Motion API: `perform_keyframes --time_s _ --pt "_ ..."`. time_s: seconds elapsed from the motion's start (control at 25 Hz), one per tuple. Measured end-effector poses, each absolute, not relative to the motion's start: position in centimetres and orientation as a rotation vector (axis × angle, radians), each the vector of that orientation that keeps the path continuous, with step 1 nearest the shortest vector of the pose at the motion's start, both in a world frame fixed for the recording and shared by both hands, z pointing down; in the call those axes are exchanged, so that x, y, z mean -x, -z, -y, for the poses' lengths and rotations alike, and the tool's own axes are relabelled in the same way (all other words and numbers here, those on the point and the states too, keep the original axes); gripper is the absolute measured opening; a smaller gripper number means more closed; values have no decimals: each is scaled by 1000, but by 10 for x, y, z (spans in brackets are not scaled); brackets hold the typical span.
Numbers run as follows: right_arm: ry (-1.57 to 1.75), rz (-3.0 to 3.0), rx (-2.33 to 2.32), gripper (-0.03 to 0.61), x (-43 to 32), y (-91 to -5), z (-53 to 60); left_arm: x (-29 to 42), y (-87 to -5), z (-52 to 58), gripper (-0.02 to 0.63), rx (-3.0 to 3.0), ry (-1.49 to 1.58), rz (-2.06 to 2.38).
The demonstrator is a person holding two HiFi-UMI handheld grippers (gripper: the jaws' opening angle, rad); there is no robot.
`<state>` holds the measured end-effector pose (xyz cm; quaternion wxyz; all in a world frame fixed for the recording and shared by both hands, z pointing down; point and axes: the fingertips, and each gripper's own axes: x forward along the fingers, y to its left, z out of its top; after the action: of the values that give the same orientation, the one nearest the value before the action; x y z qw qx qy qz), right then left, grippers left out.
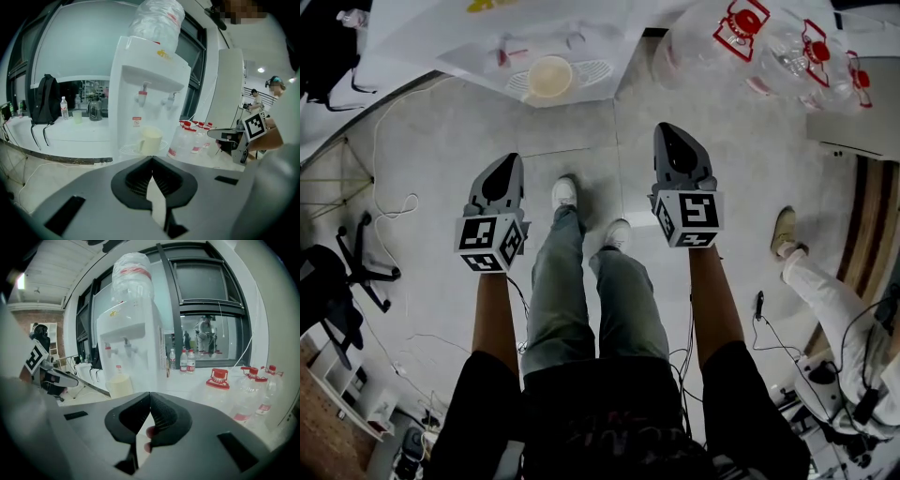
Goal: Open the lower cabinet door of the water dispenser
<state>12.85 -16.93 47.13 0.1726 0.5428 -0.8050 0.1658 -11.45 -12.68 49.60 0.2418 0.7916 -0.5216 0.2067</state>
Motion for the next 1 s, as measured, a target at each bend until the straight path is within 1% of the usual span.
perform_keyframes --time_s 0.48,0.72,1.0 --pt "-461 2299 -1522 15 -118 -572 199 126 -590 159 12 -2172 -540 1464" --pt "-435 2314 -1518 15 -120 -638 212 133 -644 171 12 -2184 -515 1510" --pt "-426 2329 -1542 15 -122 -689 228 135 -702 183 12 -2195 -501 1520"
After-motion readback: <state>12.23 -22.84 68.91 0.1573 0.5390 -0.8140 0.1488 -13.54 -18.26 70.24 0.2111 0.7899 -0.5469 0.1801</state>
